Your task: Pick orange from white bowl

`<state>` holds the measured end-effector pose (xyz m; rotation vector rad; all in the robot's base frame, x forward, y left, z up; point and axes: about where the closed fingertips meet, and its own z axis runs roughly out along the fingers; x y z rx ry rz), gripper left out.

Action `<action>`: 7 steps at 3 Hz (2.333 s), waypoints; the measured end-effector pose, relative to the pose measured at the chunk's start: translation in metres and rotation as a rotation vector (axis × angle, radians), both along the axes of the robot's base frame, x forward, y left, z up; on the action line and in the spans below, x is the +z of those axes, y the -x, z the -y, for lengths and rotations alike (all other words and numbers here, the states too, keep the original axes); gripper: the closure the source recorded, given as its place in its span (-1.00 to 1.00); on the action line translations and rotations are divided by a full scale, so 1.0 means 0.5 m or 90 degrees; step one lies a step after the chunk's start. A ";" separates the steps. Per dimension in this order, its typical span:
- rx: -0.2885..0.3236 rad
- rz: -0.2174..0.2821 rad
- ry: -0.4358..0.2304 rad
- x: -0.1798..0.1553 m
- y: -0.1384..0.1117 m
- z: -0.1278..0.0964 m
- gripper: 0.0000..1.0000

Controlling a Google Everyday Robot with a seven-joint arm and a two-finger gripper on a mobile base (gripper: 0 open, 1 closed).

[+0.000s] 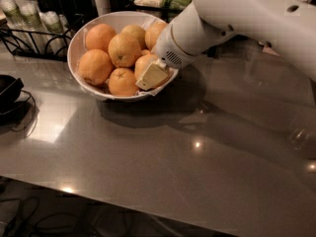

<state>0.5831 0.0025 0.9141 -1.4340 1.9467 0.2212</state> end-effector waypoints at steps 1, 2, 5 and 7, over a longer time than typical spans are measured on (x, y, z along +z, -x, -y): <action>-0.002 -0.012 0.005 -0.022 -0.007 -0.002 -0.30; -0.005 -0.019 0.009 -0.034 -0.012 0.002 -0.30; -0.002 -0.022 0.007 -0.038 -0.022 0.002 0.98; 0.036 -0.004 -0.034 0.027 -0.003 -0.011 1.00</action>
Offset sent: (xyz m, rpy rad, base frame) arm 0.0125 -0.0063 -0.0281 -0.0226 0.0495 -0.0190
